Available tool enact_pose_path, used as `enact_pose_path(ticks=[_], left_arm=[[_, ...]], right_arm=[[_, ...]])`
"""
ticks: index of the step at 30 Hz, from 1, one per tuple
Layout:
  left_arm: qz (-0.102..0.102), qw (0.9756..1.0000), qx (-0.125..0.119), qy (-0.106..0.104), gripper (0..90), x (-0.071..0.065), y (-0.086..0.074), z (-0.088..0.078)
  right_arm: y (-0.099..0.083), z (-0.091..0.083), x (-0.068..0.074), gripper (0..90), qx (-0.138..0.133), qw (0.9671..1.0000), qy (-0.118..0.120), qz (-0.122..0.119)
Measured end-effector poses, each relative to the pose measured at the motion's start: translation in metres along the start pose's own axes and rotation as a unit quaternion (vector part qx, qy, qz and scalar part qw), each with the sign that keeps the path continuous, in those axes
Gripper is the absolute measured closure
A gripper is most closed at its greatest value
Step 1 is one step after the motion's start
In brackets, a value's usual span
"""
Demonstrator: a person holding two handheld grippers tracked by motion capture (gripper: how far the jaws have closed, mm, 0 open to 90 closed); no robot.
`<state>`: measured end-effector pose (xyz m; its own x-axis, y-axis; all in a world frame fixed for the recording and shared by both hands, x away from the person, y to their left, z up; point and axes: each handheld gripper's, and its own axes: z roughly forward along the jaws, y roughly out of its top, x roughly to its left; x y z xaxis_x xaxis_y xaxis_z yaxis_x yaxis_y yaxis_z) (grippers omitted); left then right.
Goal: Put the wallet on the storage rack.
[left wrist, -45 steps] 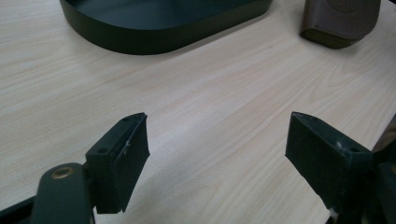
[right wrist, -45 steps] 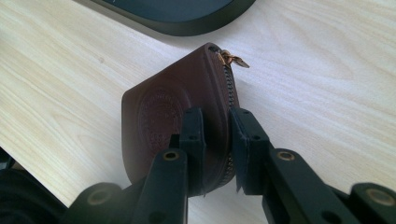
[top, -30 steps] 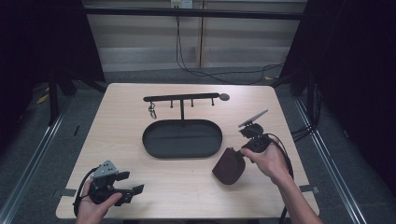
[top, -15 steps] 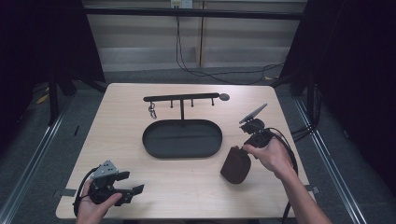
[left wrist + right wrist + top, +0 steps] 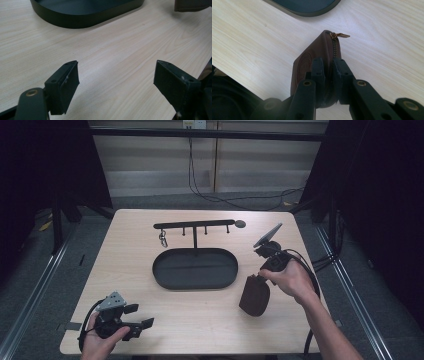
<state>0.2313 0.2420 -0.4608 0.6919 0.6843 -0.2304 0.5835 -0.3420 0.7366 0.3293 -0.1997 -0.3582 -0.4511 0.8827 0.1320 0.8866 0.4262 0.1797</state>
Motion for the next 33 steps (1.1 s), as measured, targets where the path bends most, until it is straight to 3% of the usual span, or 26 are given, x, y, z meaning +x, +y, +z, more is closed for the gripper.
enact_pose_path(ticks=[9, 18, 33], left_arm=[[0.001, 1.0, 0.003, -0.002, 19.6, 0.0, 0.0, 0.001], [0.004, 1.0, 0.006, -0.006, 17.8, 0.0, 0.0, 0.002], [0.007, 0.9998, -0.003, -0.017, 16.3, 0.0, 0.001, 0.0]], right_arm=[[0.007, -0.008, 0.0, 80.1, -0.006, 0.9999, -0.011, -0.002], [0.017, -0.016, 0.001, 80.2, -0.018, 0.9998, -0.004, -0.005], [0.038, -0.017, 0.003, 80.4, -0.02, 0.9998, -0.009, -0.002]])
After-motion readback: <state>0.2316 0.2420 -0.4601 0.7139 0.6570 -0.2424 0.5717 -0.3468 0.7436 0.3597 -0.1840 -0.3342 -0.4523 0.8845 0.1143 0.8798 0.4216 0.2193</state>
